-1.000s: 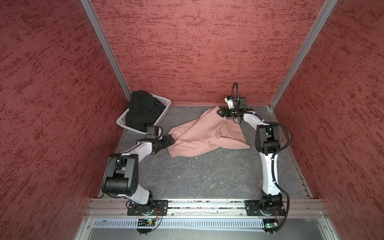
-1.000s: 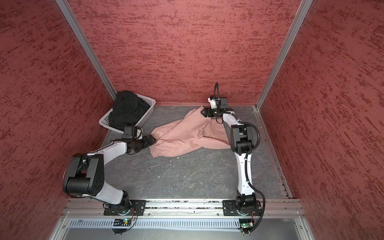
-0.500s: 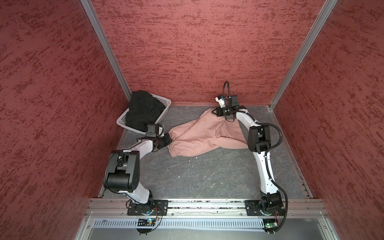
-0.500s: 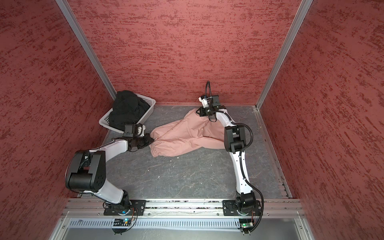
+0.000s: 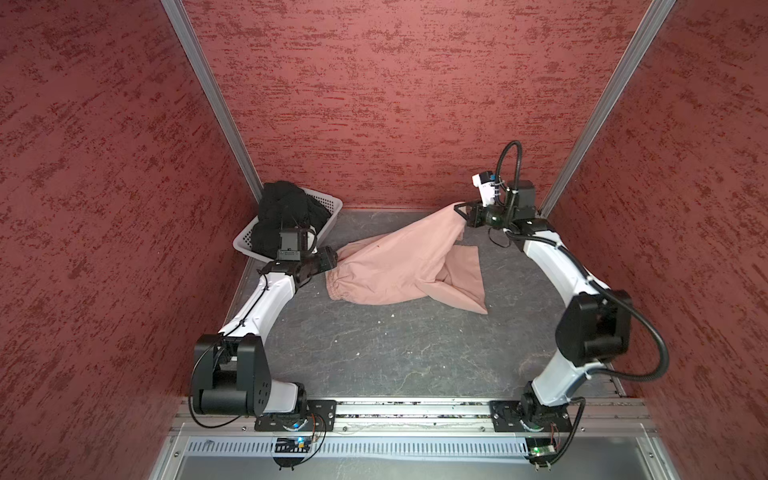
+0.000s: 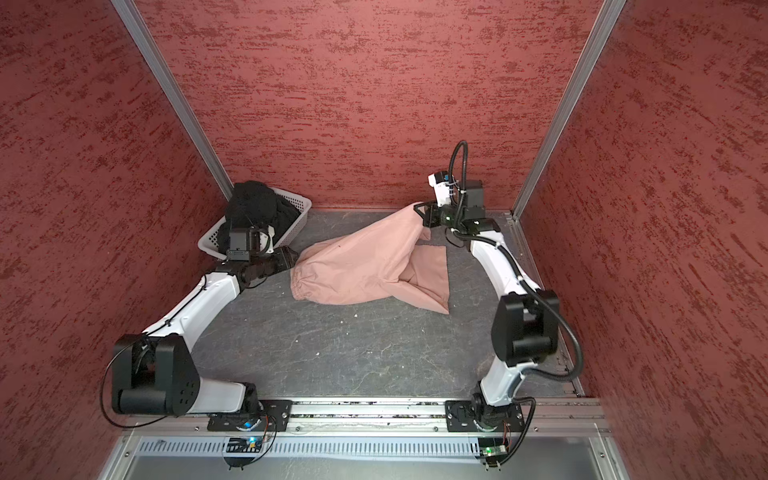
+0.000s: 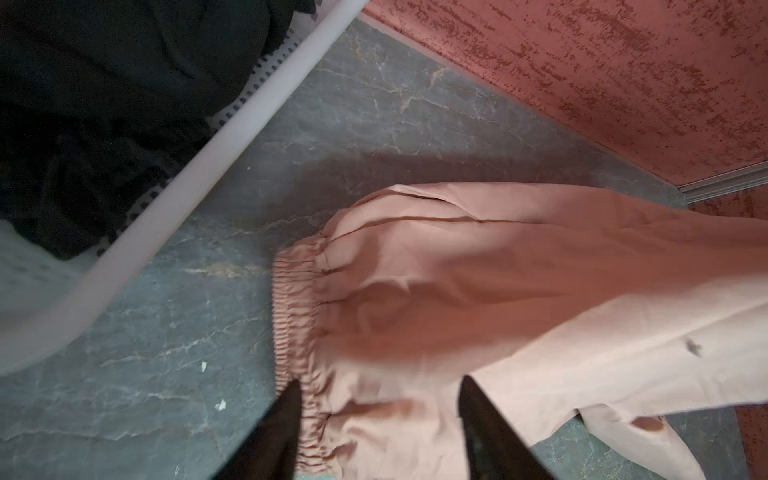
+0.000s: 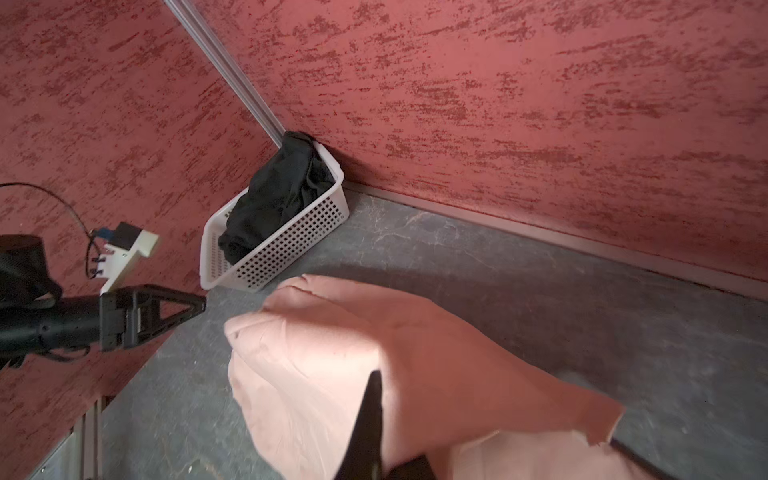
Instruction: Fold and stack the shorts
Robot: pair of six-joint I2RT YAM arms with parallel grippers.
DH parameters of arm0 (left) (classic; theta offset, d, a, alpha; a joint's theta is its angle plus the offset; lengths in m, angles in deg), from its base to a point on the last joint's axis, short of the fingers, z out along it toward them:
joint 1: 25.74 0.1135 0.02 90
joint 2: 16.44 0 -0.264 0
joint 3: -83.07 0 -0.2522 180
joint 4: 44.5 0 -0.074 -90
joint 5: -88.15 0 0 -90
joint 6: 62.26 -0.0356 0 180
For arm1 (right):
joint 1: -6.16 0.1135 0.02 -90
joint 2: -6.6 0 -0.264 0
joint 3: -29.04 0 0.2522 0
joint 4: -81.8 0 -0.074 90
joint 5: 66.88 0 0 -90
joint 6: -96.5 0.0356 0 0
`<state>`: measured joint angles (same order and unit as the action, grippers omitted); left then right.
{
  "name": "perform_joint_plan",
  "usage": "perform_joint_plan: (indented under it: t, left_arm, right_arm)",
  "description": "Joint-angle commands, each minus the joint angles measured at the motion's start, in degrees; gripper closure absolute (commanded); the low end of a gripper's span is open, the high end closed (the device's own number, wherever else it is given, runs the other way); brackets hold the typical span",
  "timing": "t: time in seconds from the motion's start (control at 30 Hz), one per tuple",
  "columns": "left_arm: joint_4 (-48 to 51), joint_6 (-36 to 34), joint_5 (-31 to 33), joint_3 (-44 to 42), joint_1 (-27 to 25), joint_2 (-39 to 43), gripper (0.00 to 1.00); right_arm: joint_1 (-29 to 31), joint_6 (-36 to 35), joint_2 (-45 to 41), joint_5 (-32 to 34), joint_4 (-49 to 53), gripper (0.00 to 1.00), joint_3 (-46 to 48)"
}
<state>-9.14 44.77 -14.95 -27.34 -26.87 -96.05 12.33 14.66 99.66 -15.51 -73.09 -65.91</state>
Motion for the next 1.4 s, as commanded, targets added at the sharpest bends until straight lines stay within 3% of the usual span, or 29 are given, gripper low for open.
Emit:
perform_joint_plan:
  t: [0.0, 0.2, 0.33, 0.5, 0.7, 0.87, 1.0, 1.13, 1.2, 1.37]
  left_arm:
    - [1.5, 0.2, 0.7, -3.2, 0.3, 1.0, 0.01]
    - [-1.0, 2.3, -0.8, -6.9, 0.5, 0.2, 0.01]
    - [-2.7, 2.7, -2.0, -5.1, 0.6, -4.8, 0.01]
    - [-6.0, 2.5, -2.9, -1.3, 0.9, -11.4, 0.01]
    - [-13.9, 2.3, -10.9, 0.6, 0.8, -15.7, 0.01]
    - [-12.4, 2.7, -14.9, 3.8, 0.3, -19.6, 0.01]
    - [-10.3, 1.5, -16.1, 4.8, -0.7, -20.9, 0.14]
    - [-9.5, 0.9, -16.4, 5.6, -1.6, -21.9, 0.18]
    - [-8.7, 0.6, -17.0, 6.5, -1.9, -22.6, 0.24]
    - [-8.5, 1.1, -20.2, 8.3, -2.1, -22.2, 0.56]
  right_arm:
    - [0.0, 4.1, -9.2, 2.9, -0.2, 1.00, 12.0]
    - [0.1, 13.9, -31.1, 3.2, 3.9, 1.00, 31.5]
    - [0.0, 16.8, -39.2, 4.9, 9.8, 1.00, 37.1]
    - [-0.1, 13.1, -42.1, 11.6, 19.8, 1.00, 34.4]
    - [-0.1, 12.3, -41.4, 11.0, 18.0, 1.00, 35.3]
    - [-0.2, 13.2, -41.4, 10.0, 15.3, 1.00, 36.4]
    - [-0.2, 13.4, -41.3, 10.2, 14.5, 1.00, 36.2]
    - [-0.2, 13.6, -40.5, 9.2, 12.7, 1.00, 36.3]
    - [-0.1, 13.7, -39.9, 9.2, 12.1, 1.00, 36.2]
    - [-0.3, 14.4, -38.6, 9.4, 11.3, 1.00, 35.5]
